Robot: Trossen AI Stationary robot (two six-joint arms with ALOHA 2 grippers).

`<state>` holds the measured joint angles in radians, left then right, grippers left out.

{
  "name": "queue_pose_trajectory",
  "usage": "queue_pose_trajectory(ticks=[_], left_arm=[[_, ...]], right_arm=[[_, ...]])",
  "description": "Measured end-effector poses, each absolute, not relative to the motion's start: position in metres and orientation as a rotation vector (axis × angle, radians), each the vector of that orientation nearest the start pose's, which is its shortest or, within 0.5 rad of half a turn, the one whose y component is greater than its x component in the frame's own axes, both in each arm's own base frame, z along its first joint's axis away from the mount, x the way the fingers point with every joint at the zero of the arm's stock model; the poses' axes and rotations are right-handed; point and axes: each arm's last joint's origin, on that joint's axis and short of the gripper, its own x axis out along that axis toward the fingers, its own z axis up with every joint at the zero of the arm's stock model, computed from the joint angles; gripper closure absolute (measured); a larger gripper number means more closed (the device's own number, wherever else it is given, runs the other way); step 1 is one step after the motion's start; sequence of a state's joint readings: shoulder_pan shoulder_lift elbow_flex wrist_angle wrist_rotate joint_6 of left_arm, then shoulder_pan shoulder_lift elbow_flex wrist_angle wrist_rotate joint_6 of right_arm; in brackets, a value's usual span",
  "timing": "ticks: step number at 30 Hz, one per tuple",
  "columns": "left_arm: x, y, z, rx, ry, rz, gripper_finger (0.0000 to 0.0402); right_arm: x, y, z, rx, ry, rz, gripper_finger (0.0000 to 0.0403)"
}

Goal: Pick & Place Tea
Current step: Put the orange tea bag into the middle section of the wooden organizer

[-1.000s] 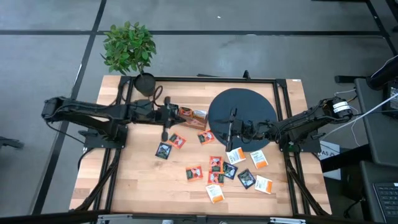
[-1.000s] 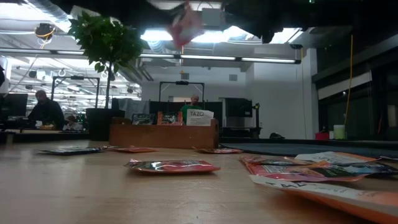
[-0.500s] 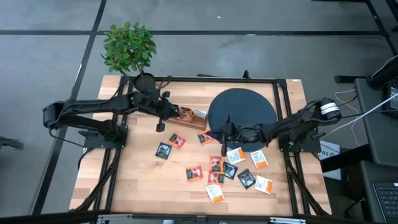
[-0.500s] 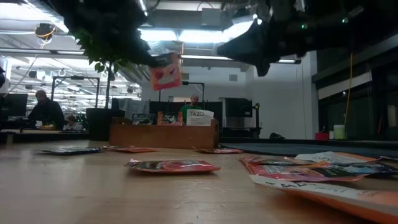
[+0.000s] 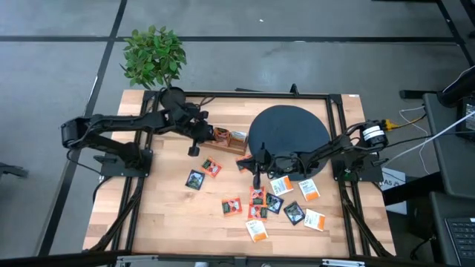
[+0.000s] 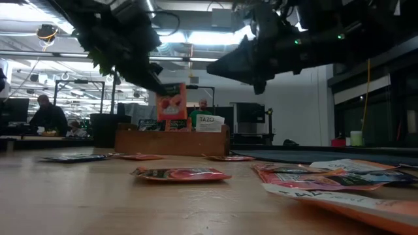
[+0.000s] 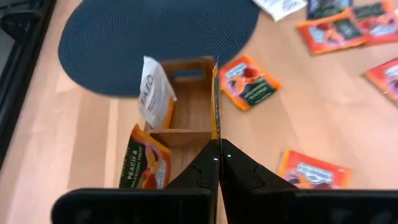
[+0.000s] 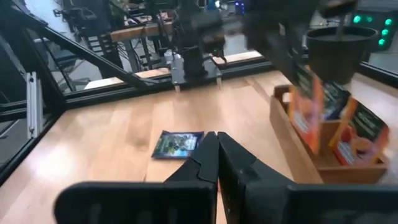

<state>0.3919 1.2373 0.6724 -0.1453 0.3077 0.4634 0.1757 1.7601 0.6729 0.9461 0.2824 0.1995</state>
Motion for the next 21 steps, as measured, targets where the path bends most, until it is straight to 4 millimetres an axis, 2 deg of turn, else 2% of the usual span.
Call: queue_pose_trajectory(ticks=[8,21], left_arm=[[0.237,0.102,0.194,0.236,0.715,-0.019,0.0400],[0.235,0.114,0.188,0.269,0.710,-0.047,0.0400]], right_arm=[[0.329,0.051,0.162,0.150,0.130,-0.087,0.0395],[0.329,0.051,0.159,0.144,0.154,-0.089,0.0394]])
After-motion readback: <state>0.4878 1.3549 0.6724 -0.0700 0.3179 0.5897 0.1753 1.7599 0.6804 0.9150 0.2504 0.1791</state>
